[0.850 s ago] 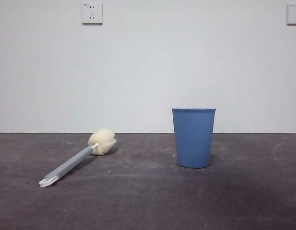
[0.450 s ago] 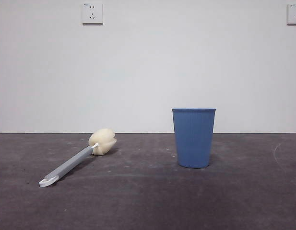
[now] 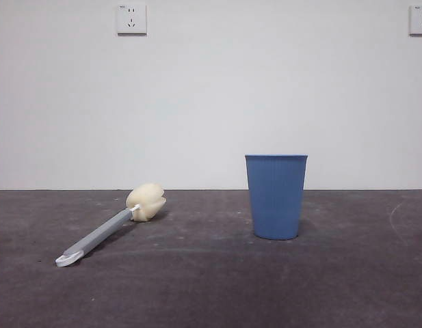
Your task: Pick up the cup brush,pick up the cup,insert the brush into the cup,clean the cup,put the cup brush back,put the cup back to the fixed position on the table
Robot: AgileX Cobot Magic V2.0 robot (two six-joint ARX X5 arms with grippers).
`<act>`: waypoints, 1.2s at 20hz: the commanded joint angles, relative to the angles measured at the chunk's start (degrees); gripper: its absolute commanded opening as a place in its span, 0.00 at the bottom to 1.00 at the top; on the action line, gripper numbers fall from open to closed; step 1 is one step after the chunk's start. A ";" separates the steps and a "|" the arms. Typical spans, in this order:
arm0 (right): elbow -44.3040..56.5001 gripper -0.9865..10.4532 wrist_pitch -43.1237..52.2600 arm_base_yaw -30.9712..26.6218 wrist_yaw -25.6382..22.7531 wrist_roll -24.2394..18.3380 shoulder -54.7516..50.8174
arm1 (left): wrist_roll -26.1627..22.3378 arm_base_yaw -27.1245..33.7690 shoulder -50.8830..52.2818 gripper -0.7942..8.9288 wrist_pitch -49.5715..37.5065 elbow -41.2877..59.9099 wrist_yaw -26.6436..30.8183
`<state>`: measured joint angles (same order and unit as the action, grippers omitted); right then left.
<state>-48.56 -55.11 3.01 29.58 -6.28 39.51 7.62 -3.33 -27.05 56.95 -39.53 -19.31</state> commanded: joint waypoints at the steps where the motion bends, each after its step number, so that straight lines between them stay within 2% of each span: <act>1: -0.15 0.24 0.24 0.15 0.13 -0.61 0.00 | -0.52 -0.09 0.07 0.12 -0.35 0.02 -0.39; 3: -0.15 0.48 0.24 0.15 0.13 -0.48 0.17 | -0.09 -0.09 0.07 0.44 -0.35 0.02 -0.55; 4: -0.15 0.56 0.26 0.15 0.13 0.35 0.24 | -0.11 -0.09 0.07 0.63 -0.42 0.02 -0.94; 5: -0.15 0.56 0.26 0.15 0.15 0.55 0.26 | -0.13 -0.09 0.07 0.66 -0.55 0.02 -2.49; 8: -0.15 0.55 0.28 0.15 0.57 0.50 0.26 | -0.07 -0.11 -0.17 0.66 -2.16 0.02 -4.92; 16: -0.15 0.55 1.79 0.15 0.46 1.86 0.37 | -0.33 -2.05 -8.33 0.66 -5.31 -5.14 -4.61; 21: -0.15 0.55 2.82 0.15 0.35 1.97 0.59 | 0.76 -9.18 -18.73 0.66 -10.84 -7.06 -2.99; 24: -0.15 0.55 2.91 0.15 0.35 1.97 1.31 | 2.51 -16.15 -25.07 0.66 -17.92 -7.06 3.15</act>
<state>-48.58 -52.64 3.01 30.00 -4.71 40.80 9.32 -18.90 -51.79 39.48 -46.52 -16.58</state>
